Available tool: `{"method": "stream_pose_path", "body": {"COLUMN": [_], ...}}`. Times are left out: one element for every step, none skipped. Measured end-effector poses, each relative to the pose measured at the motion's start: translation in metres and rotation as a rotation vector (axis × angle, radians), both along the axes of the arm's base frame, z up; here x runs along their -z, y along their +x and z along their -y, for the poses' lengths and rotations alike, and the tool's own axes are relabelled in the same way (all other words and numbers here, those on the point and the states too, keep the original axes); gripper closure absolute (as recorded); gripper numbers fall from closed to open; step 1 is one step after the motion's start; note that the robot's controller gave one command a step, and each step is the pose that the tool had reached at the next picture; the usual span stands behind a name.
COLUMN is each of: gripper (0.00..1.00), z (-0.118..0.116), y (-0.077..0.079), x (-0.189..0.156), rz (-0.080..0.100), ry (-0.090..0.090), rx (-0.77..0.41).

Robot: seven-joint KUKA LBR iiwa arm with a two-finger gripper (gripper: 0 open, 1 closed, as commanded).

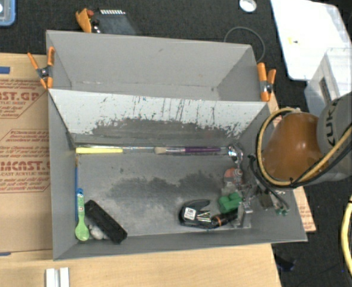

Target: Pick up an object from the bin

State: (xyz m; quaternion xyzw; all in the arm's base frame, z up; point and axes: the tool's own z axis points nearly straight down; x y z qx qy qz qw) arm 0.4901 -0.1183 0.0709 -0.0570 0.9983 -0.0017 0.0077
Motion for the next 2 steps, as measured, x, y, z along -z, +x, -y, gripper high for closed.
{"method": "stream_pose_path", "body": {"gripper": [1.00,1.00], "z": [0.000,-0.001], "y": [0.000,0.000], "x": [-0.016,-0.043], "rz": [-0.002,-0.002], "ry": [0.000,0.000], "rx": [0.000,0.000]}}
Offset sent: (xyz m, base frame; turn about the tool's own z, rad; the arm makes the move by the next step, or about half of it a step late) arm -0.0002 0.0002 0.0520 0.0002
